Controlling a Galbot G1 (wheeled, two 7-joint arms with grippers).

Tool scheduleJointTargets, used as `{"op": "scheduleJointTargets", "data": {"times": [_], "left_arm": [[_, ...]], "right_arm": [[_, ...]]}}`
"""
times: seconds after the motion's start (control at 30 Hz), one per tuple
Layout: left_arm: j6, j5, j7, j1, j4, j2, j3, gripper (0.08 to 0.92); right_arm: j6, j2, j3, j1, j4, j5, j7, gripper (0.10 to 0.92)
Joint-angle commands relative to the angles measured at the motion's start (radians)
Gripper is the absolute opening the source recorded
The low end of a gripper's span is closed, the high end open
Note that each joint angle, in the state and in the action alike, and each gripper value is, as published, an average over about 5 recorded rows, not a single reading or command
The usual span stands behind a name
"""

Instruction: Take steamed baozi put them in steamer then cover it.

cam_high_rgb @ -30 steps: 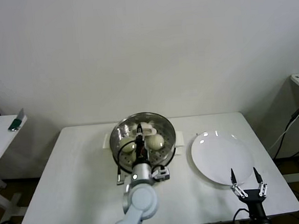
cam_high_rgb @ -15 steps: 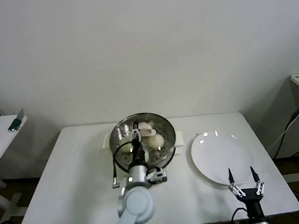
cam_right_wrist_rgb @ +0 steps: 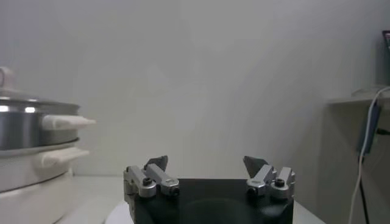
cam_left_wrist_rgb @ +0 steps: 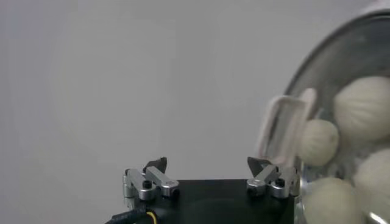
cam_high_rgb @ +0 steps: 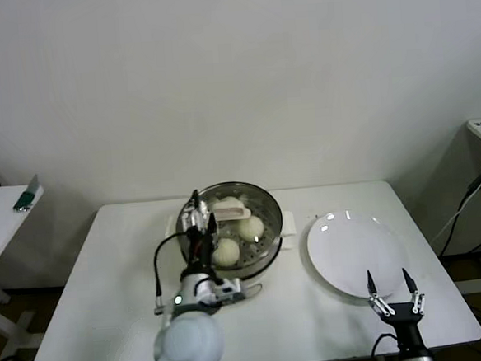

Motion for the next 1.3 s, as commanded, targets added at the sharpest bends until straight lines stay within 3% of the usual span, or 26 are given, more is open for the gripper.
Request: {"op": "scheduleJointTargets", "data": {"times": [0.03,0.13,0.23,0.6,1.3], "left_arm": [[-0.340,-0.925,-0.156,0.199,-0.137,0.043,-0.500,0.823],[-0.486,-1.166,-0.145,0.298,-0.083,0.064,-0.660,0.823],[-0.594,-1.332,-0.143,0.390,-0.009,0.097,-0.732,0.823],[-0.815,-1.387,-0.159,0.495,0.167,0.034,-0.643,0.823],[-0.879,-1.356,-0.116,0.546,0.216,0.003,-0.591,0.823]], "right_arm": [[-0.030,-0.010,-0.004,-0.014,0.053,0.056,0.025,0.823],[-0.033,-0.011,-0.008,-0.017,0.050,0.048,0.012,0.823],[-0.041,-0.013,-0.013,-0.021,0.043,0.045,0.005,0.823],[-0.083,-0.037,-0.034,-0.021,0.009,0.072,-0.026,0.823],[-0.095,-0.057,-0.048,-0.021,0.001,0.093,-0.039,0.823]]}}
